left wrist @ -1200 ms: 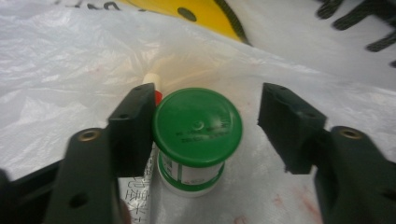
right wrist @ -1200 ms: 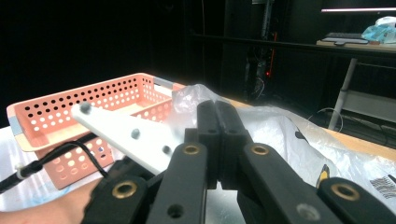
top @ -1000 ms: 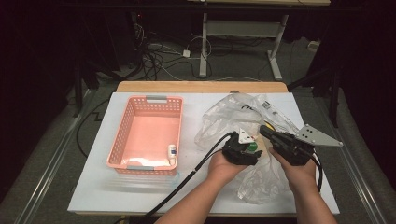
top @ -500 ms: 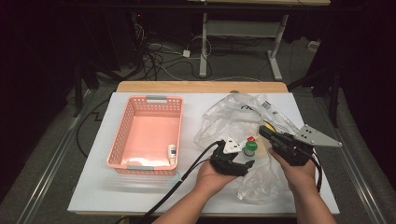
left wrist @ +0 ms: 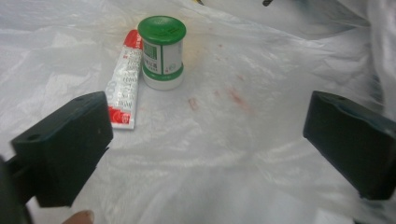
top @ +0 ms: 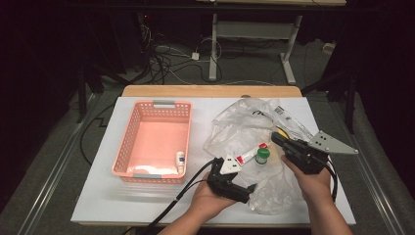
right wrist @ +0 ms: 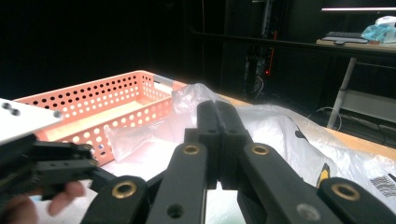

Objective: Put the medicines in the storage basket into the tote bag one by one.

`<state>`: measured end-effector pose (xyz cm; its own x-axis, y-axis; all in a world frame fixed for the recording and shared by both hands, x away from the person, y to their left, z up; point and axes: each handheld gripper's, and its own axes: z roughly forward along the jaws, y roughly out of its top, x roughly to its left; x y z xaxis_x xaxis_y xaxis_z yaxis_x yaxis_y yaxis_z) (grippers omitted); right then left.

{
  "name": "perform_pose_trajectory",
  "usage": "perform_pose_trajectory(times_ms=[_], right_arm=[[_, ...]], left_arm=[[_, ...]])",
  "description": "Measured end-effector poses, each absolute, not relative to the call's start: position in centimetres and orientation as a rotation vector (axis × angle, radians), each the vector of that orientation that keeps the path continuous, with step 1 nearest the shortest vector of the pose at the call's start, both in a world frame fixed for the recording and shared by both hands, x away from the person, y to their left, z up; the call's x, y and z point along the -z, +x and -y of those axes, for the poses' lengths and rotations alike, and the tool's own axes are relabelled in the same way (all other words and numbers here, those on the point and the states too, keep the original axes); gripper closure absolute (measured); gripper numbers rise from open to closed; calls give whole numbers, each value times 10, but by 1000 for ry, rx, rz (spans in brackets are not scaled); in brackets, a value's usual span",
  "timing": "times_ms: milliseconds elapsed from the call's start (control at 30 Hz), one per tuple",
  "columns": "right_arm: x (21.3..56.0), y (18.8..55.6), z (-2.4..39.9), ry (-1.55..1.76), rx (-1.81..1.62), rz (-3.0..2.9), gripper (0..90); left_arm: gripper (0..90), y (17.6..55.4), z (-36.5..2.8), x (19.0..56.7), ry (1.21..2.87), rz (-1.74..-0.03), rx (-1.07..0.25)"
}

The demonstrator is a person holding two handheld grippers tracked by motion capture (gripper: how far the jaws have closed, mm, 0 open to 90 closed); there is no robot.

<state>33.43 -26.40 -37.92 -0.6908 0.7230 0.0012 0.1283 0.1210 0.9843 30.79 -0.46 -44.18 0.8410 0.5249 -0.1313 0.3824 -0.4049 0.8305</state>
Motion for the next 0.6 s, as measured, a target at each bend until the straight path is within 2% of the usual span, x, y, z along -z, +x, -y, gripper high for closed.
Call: perform_pose_trajectory(times_ms=[267,600], right_arm=[[380,335,264,823,-1601,-1925,900],[380,334,264,832,-1602,-1921,900]], left_arm=[[0,290,-26,426,2003,-668,-220],[0,297,-73,420,1985,-782,-307]])
